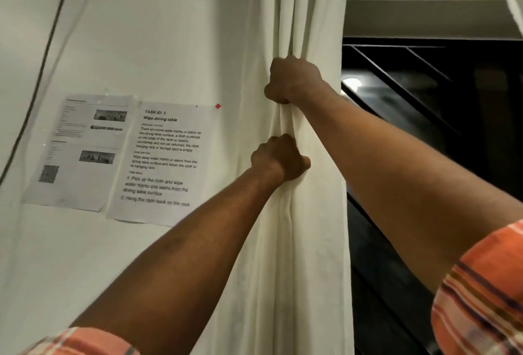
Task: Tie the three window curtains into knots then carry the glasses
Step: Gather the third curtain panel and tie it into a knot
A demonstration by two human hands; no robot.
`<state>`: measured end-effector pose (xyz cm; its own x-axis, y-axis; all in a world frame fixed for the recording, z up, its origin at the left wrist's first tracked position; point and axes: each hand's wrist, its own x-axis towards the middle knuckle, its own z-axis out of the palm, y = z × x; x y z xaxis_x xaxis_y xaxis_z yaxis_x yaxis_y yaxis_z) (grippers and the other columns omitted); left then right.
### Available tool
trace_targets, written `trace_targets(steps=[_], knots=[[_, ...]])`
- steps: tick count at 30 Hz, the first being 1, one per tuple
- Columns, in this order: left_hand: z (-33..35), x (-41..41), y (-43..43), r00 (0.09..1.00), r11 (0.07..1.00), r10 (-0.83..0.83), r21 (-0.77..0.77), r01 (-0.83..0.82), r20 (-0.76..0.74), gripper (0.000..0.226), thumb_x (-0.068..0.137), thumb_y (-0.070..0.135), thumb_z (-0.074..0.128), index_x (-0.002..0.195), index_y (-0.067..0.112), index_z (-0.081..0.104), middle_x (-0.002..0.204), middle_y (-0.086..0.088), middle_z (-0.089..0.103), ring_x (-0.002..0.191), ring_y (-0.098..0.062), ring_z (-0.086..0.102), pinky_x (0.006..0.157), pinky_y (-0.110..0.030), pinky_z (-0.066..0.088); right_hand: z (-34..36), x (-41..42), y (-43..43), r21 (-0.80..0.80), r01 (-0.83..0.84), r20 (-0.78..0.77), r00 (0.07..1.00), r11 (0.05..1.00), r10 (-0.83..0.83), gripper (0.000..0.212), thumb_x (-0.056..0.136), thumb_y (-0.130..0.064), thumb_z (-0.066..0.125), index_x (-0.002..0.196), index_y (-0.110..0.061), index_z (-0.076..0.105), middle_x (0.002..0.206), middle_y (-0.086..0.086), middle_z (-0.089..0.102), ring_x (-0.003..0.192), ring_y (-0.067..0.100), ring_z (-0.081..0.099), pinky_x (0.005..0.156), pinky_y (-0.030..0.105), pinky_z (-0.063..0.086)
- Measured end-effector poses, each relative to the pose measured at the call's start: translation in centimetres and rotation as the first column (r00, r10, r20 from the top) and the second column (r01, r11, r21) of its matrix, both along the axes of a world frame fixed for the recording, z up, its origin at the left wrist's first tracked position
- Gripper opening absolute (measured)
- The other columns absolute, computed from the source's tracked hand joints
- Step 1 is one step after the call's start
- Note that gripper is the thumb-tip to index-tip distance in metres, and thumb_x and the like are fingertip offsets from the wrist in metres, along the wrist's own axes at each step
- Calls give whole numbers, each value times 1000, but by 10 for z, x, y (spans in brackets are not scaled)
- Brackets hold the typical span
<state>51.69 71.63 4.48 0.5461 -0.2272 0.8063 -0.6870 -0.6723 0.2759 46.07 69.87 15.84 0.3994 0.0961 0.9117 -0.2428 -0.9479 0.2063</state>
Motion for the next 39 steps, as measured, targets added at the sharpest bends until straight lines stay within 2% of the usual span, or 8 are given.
trace_targets(steps=[8,14,16,23,27,33,36,39], knots=[[-95,10,-14,971,979,-168,85,185,-172,46,85,35,62,121,8,52,119,-11,58,106,-32,57,85,-36,46,-43,-4,-15,168,-42,34,999,985,37,31,85,-21,51,114,-12,55,112,7,56,103,27,54,75,31,38],[-202,7,-25,949,961,-176,162,222,-260,34,94,24,52,124,8,54,117,-10,62,96,-21,63,74,-22,52,-231,27,-39,231,152,-432,901,961,-39,22,87,-26,53,104,-14,60,100,6,63,99,27,62,72,32,43],[-212,8,-24,962,926,-140,314,211,-232,37,99,26,43,132,11,49,126,-9,59,103,-21,61,88,-24,50,-260,22,-42,287,203,-507,862,936,-32,25,89,-29,52,107,-14,59,97,4,61,94,25,61,71,32,43],[-199,-23,-13,979,890,-203,416,187,-6,37,95,36,41,104,4,58,101,-14,64,89,-31,63,79,-35,50,-128,-11,-20,142,90,-82,994,986,-79,28,86,-28,53,107,-12,61,100,9,60,94,30,60,72,33,41],[-204,-27,-19,910,854,-389,426,298,144,33,92,32,47,85,4,61,77,-11,64,69,-27,64,74,-34,55,-18,-44,-10,223,-6,114,993,975,-20,43,87,-28,52,128,-16,55,129,12,54,116,32,54,90,36,44],[-202,-28,-16,861,860,-355,489,148,364,33,86,36,54,68,9,59,56,-2,52,48,-20,54,56,-25,46,-6,-36,-19,258,103,-64,994,961,-89,46,86,-27,56,129,-13,50,131,11,50,119,31,50,83,33,39],[-186,-34,-16,918,943,-214,316,105,335,42,88,48,45,96,10,61,104,-11,60,71,-25,61,64,-31,48,-32,-18,-28,249,152,-186,977,956,-107,47,88,-24,54,133,-12,45,132,11,49,119,30,50,82,35,41],[-143,-36,-16,965,988,-126,117,101,231,63,85,56,47,136,23,31,148,-9,20,108,-33,50,74,-40,47,-40,-8,-29,210,153,-192,975,966,-113,45,90,-21,49,133,-11,43,130,10,49,115,29,51,77,33,39]])
